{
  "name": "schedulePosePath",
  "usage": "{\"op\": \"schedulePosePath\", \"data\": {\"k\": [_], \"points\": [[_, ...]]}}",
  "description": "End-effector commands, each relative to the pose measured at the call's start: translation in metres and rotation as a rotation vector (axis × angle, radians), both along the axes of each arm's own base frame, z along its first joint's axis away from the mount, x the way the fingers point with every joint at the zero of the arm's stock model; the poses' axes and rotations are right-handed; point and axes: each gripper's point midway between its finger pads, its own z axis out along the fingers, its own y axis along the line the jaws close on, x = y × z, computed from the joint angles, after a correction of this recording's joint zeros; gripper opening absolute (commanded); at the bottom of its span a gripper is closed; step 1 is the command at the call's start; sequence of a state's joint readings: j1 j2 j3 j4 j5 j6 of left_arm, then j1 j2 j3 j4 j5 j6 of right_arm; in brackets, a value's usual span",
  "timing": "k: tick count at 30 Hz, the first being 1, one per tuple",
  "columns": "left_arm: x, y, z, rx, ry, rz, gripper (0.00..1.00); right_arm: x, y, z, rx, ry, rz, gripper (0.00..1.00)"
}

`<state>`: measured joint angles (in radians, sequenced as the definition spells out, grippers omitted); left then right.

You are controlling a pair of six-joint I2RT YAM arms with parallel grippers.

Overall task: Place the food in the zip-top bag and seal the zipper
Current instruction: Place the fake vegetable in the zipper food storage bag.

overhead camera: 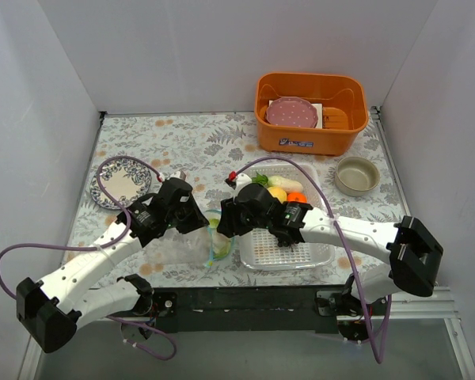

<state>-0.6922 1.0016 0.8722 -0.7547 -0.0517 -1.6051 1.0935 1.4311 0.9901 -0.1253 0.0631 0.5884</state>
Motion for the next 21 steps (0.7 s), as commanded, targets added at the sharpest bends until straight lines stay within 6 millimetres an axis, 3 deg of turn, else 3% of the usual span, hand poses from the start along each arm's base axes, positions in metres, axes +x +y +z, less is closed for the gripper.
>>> {"op": "schedulePosePath", "data": {"k": [1, 4, 8, 14, 21], "points": [[0.003, 0.018, -0.012, 0.043, -0.010, 0.073, 0.00, 0.006, 0.000, 0.013, 0.024, -0.016, -0.051, 0.50], [0.001, 0.033, -0.031, 0.129, 0.031, 0.103, 0.00, 0.009, -0.012, 0.016, 0.003, -0.028, -0.095, 0.45], [0.002, 0.036, -0.037, 0.142, 0.046, 0.104, 0.00, 0.004, -0.016, 0.010, -0.035, -0.007, -0.080, 0.27], [0.007, 0.031, -0.022, 0.113, 0.017, 0.091, 0.00, -0.003, 0.004, -0.019, -0.092, 0.065, 0.001, 0.15], [0.007, 0.021, 0.007, 0.050, -0.022, 0.050, 0.00, -0.007, 0.044, -0.015, -0.001, 0.060, 0.100, 0.14]]}}
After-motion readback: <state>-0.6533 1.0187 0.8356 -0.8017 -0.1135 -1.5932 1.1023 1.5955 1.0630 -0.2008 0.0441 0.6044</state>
